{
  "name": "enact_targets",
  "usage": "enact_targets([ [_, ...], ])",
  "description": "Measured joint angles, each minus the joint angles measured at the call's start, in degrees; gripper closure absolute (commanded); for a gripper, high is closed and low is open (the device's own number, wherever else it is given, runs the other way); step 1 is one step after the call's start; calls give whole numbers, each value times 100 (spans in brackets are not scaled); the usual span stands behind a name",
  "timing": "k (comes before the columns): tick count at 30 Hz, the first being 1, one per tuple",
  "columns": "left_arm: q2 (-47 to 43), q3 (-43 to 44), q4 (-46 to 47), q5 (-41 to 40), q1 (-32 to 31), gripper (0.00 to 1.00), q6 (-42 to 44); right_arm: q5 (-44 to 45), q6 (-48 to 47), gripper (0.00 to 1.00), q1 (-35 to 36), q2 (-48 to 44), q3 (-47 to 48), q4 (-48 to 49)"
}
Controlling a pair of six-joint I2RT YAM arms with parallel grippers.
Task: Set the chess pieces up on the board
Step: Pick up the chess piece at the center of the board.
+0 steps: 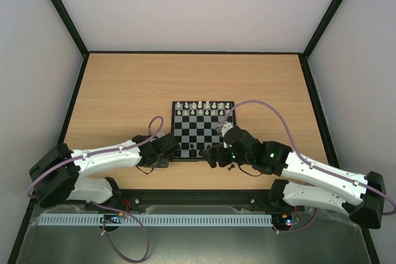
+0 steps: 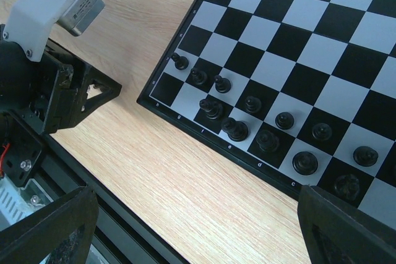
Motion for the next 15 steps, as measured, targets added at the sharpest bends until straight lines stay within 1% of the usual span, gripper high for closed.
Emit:
enact_targets([
  [15,-170,-28,-15,44,0,61,-52,-37,-15,11,0,11,0,11],
])
